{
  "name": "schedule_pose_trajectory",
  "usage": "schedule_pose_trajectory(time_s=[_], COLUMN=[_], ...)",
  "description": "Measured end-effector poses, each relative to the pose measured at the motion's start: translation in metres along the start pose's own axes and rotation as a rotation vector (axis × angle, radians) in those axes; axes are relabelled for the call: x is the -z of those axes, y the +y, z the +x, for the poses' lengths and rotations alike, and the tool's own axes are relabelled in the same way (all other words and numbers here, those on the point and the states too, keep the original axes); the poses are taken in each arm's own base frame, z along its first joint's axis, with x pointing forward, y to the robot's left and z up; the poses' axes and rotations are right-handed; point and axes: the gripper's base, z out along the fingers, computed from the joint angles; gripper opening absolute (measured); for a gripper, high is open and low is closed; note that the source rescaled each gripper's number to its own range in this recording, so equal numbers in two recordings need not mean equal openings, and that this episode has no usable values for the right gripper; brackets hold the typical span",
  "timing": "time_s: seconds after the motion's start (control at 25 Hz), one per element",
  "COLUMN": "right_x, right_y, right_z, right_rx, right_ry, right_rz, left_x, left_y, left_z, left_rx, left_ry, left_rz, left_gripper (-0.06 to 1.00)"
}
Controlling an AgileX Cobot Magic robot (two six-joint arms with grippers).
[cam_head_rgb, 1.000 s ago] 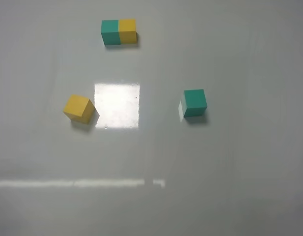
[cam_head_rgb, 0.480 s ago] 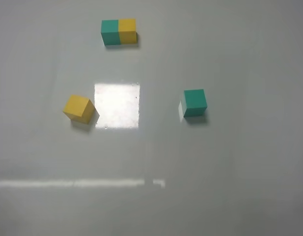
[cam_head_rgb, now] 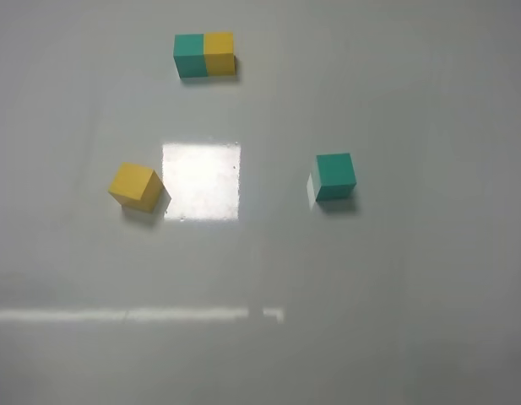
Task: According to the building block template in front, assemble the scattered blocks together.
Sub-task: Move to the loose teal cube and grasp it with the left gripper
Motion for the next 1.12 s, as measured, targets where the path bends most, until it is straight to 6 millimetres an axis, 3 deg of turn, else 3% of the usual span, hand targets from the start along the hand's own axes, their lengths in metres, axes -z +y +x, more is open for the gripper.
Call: schedule_pose_trajectory(time_s=[0.4, 0.72, 0.88, 1.12], right_x=[0.0, 0.0, 0.0, 0.0], right_y=[0.0, 0.0, 0.0, 0.0], right_z=[0.0, 0.0, 0.0, 0.0], right_rx=[0.0, 0.0, 0.0, 0.0], right_ry=[0.0, 0.0, 0.0, 0.0], right_rz=[0.0, 0.0, 0.0, 0.0], left_x=[-0.002, -0.021, -0.039, -0.067], left_y=[0.006, -0.001, -0.015, -0.061], left_z=[-0.054, -0.105, -0.132, -0.172], left_rx=[-0.24, -0.624, -0.82, -1.067], left_ry=[0.098, 0.153, 0.172, 0.153], left_rz=[0.074, 0.182, 0.238, 0.376], left_gripper=[0.78, 0.78, 0.78, 0.78])
